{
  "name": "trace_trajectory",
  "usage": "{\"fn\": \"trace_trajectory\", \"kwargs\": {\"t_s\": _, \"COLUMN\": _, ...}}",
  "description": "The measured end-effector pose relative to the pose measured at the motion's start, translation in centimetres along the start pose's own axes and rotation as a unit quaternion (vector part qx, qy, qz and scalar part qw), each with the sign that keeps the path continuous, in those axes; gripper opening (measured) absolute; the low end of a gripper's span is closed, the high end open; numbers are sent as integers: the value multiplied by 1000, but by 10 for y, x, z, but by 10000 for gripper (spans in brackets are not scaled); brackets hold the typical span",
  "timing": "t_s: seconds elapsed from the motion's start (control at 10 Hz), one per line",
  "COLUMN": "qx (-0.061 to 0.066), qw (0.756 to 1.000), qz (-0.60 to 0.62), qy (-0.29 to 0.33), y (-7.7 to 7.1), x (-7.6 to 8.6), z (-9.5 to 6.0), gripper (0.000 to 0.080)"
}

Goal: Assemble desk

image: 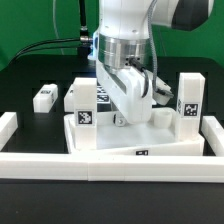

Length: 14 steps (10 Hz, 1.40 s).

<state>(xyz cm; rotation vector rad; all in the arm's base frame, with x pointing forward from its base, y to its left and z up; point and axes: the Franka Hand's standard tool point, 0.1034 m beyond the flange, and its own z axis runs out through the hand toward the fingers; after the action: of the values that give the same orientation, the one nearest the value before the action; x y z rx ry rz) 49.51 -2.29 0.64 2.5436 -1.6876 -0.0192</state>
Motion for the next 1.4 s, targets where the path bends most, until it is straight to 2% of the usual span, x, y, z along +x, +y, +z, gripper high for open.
{"fn": "trace_trajectory", "kwargs": {"t_s": 0.2, "qx": -6, "qw": 999, "qz": -54, "qy": 2, "y": 10, "x": 9, "z": 1, "gripper": 65}}
{"fn": "trace_trajectory", "kwargs": {"t_s": 0.5, "qx": -6, "qw": 989, "qz": -145, "qy": 2, "y": 10, "x": 10, "z": 1, "gripper": 65}}
{"fn": "trace_trajectory", "kwargs": {"t_s": 0.8, "qx": -4, "qw": 969, "qz": -246, "qy": 5, "y": 10, "x": 12, "z": 1, "gripper": 65}}
{"fn": "trace_trajectory", "kwargs": {"t_s": 1.3, "qx": -5, "qw": 922, "qz": -388, "qy": 6, "y": 9, "x": 14, "z": 1, "gripper": 64}}
{"fn": "trace_trajectory", "kwargs": {"t_s": 1.4, "qx": -8, "qw": 905, "qz": -426, "qy": 10, "y": 3, "x": 10, "z": 0, "gripper": 64}}
